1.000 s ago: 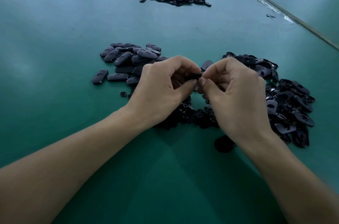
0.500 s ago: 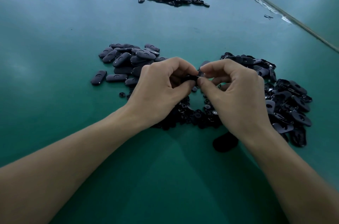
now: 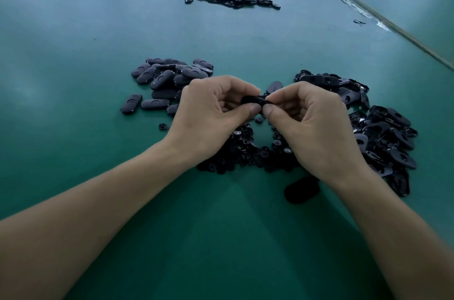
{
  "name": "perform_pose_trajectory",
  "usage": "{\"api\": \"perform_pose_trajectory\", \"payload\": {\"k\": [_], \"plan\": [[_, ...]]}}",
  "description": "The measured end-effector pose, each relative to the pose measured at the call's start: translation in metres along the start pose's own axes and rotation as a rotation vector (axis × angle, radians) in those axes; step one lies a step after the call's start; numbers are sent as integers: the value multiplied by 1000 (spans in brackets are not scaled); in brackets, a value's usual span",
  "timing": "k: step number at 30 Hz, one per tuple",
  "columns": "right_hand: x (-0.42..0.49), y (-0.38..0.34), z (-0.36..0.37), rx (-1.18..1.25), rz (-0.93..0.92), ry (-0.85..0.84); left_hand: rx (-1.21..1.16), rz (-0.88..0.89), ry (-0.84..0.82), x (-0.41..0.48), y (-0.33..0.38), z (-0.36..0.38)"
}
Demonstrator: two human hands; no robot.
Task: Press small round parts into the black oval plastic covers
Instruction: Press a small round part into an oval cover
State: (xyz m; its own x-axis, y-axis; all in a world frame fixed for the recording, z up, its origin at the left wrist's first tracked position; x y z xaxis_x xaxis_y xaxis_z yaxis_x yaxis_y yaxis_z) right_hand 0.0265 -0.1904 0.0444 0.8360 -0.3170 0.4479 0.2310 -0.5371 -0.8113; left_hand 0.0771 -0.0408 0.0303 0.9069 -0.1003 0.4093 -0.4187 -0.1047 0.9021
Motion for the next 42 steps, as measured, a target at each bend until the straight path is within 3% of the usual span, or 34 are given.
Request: {"api": "perform_pose_trajectory", "payload": {"k": [23,26,31,38,42], "plan": [[3,0,-3,-47,9,-21,62,66,23,-3,6,-2],[5,2,-12,-215,-22,59,120,112,71,-4,8,-4],[9,26,-33,-863,56,56,186,137,131,-3,9,-8],[3,48,-42,-983,322,-82,227,145,202,3,10,-17],[4,45,-41,-1026,268,-63,257,138,290,15,11,-31]]}}
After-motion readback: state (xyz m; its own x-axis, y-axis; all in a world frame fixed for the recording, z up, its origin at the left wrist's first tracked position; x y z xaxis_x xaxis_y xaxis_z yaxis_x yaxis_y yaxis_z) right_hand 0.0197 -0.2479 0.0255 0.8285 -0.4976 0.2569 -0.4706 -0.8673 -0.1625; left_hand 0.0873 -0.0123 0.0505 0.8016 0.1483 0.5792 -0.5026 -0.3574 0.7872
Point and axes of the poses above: each hand's wrist, its own x-axis towards the middle knuckle, its own z-axis out of the palm, y = z × x, the point moved 7 cm from there along x, towards the middle knuckle, and after that the axes turned 12 degrees about y, right-handed, at the moved point
